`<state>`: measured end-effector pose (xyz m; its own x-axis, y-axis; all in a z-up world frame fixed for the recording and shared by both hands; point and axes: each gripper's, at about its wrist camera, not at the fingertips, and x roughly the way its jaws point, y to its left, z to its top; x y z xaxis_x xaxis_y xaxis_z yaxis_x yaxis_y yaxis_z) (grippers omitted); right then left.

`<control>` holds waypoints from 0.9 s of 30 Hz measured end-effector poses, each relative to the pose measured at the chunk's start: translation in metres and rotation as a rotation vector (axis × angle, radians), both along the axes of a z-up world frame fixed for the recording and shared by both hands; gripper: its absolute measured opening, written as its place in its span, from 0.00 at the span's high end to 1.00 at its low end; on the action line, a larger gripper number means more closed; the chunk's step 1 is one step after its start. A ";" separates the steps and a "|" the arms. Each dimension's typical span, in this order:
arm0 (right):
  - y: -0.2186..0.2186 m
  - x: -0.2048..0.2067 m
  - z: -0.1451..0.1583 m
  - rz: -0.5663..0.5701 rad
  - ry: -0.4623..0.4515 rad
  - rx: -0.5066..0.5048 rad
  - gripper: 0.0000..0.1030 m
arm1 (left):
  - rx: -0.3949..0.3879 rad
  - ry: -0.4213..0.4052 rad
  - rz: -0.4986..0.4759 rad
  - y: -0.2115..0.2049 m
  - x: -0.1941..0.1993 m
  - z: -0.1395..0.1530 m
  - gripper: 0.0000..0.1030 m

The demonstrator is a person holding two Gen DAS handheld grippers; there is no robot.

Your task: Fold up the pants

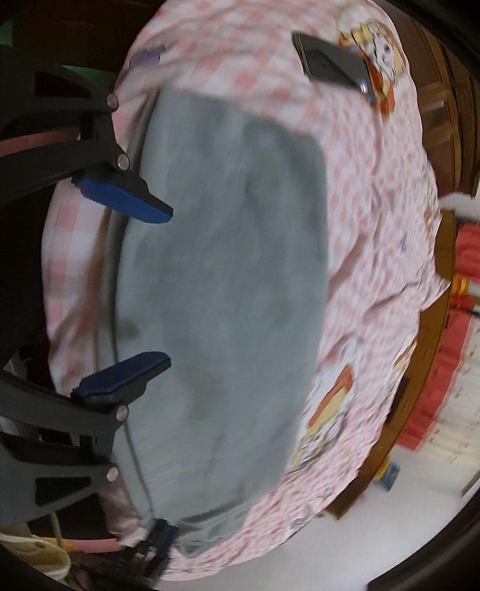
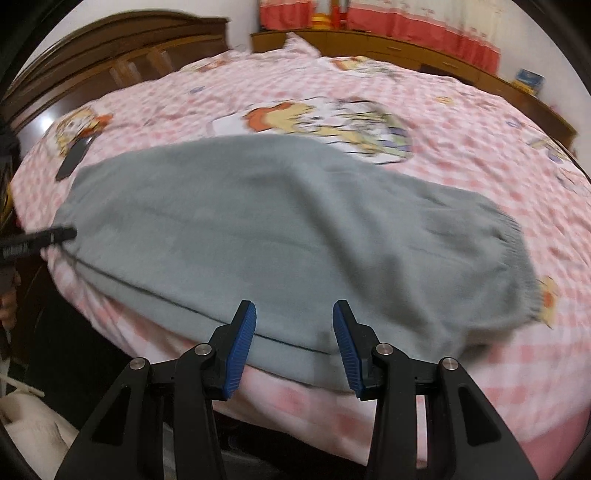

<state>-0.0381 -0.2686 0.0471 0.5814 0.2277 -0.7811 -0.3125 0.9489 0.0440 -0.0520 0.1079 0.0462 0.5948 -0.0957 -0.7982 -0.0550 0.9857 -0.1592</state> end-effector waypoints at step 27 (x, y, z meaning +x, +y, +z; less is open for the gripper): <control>0.007 -0.005 -0.018 0.048 0.058 -0.065 0.57 | 0.314 -0.042 -0.338 -0.129 0.009 -0.019 0.22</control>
